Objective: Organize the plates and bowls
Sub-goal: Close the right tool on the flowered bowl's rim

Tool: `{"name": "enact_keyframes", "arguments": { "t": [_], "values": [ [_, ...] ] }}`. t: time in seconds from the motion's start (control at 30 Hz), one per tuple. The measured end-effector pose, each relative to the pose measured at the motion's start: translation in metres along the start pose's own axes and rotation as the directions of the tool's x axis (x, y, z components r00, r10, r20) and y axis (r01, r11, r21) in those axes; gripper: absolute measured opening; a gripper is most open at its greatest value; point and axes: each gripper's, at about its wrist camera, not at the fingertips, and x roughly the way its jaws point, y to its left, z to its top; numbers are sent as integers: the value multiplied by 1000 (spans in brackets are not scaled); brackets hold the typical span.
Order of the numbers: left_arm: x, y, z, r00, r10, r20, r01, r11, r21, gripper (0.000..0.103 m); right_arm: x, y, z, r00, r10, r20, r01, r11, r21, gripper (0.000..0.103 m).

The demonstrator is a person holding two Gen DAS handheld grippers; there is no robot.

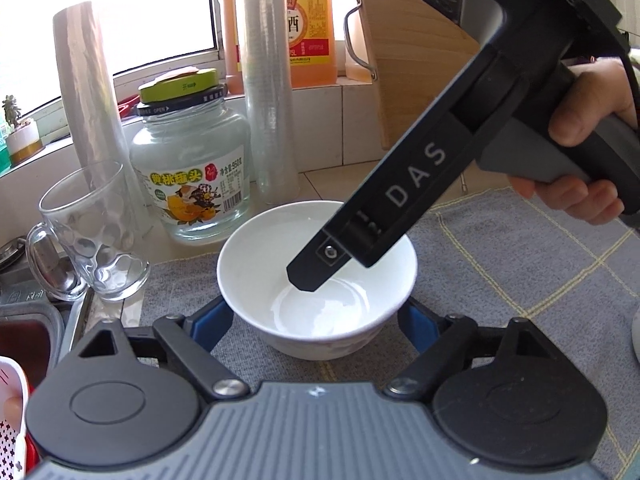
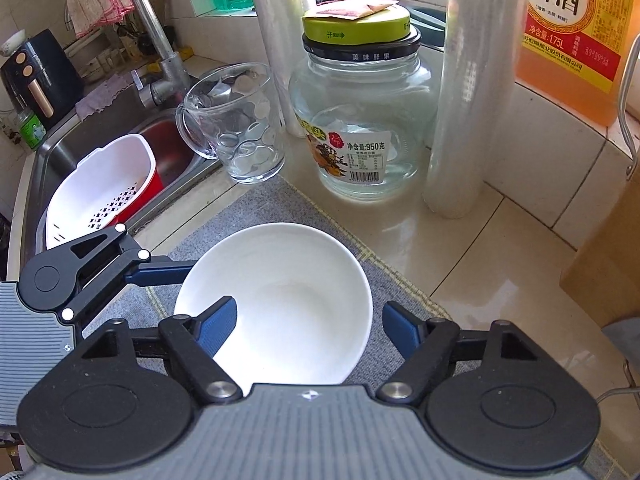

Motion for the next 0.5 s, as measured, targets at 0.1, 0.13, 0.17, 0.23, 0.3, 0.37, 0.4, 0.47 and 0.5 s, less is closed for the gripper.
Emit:
{"name": "enact_keyframes", "arguments": {
  "t": [0.1,0.13,0.17,0.23,0.3,0.37,0.4,0.47,0.5],
  "values": [
    [0,0,0,1000,0,0,0,1000,0,88,2,0,1,1000,5,-1,-5,1000,0,81],
    [0,0,0,1000,-1,-1,1,1000,-1,89,2,-1,2,1000,7,0,-7,1000,2,81],
    [0,0,0,1000,0,-2,0,1000,-2,88,3,0,2,1000,11,1,-11,1000,4,80],
    [-1,0,0,1000,1,-3,-1,1000,1,89,4,0,2,1000,15,3,-15,1000,8,78],
    [-1,0,1,1000,1,-4,-1,1000,0,89,4,0,2,1000,18,4,-18,1000,9,76],
    [0,0,0,1000,0,-4,0,1000,0,89,4,1,3,1000,15,3,-15,1000,6,76],
    [0,0,1,1000,1,-6,-1,1000,-1,89,4,1,2,1000,15,2,-15,1000,6,76],
    [-1,0,1,1000,2,-10,-2,1000,2,89,4,1,3,1000,19,3,-19,1000,12,76],
    [-1,-1,1,1000,3,-12,-3,1000,4,89,4,0,2,1000,22,2,-22,1000,17,76]
  ]
}}
